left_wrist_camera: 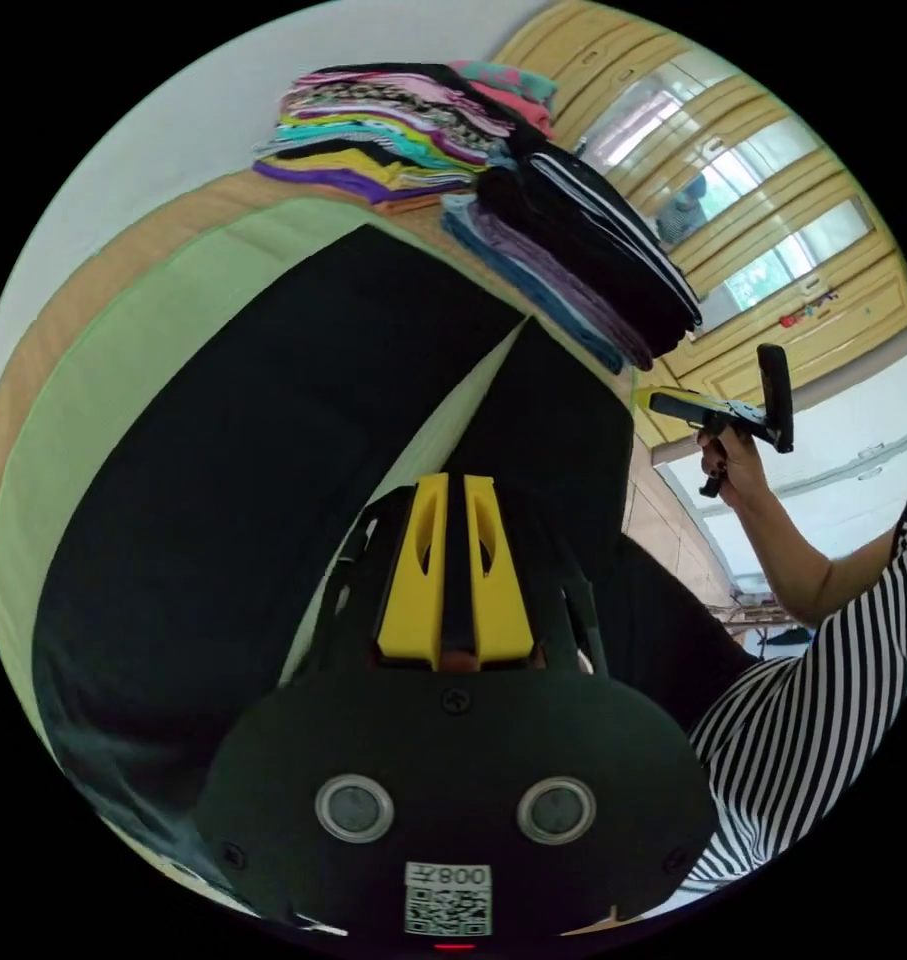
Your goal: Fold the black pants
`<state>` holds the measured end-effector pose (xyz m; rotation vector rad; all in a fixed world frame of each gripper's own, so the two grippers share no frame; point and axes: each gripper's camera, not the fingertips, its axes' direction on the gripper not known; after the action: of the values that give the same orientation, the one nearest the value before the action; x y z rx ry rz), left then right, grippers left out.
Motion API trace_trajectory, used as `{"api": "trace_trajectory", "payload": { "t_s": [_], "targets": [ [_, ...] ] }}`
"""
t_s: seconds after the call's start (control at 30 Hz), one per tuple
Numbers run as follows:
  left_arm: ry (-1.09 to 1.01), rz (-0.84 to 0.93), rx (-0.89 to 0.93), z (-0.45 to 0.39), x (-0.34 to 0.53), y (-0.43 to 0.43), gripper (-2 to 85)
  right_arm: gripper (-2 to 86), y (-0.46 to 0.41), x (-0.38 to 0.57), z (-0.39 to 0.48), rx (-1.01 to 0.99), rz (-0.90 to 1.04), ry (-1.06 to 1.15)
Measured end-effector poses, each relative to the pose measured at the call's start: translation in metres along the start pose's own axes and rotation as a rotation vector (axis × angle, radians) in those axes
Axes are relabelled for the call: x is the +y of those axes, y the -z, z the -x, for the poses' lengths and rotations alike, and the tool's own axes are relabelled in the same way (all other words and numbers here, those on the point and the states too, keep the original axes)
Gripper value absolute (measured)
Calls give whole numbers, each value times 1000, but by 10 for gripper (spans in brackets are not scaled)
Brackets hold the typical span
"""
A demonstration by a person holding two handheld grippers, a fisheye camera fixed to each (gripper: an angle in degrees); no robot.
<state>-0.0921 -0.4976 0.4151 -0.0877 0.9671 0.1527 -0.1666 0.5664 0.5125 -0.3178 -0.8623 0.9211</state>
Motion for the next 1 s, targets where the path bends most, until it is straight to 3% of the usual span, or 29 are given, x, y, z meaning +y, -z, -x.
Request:
{"api": "trace_trajectory", "payload": {
  "t_s": [0.17, 0.27, 0.53, 0.83, 1.0],
  "targets": [
    [277, 51, -66, 22, 123, 52, 16, 0, -54, -15, 104, -67, 104, 206],
    [389, 91, -68, 31, 176, 66, 9, -2, -90, -19, 155, -4, 170, 302],
    [444, -43, -21, 17, 258, 140, 1, -1, -98, -36, 221, 6, 185, 346],
    [710, -151, -112, 21, 398, 233, 0, 1, -132, -20, 419, -182, 254, 658],
    [794, -103, -121, 22, 468, 261, 0, 1, -171, -30, 526, -252, 295, 775]
  ]
}}
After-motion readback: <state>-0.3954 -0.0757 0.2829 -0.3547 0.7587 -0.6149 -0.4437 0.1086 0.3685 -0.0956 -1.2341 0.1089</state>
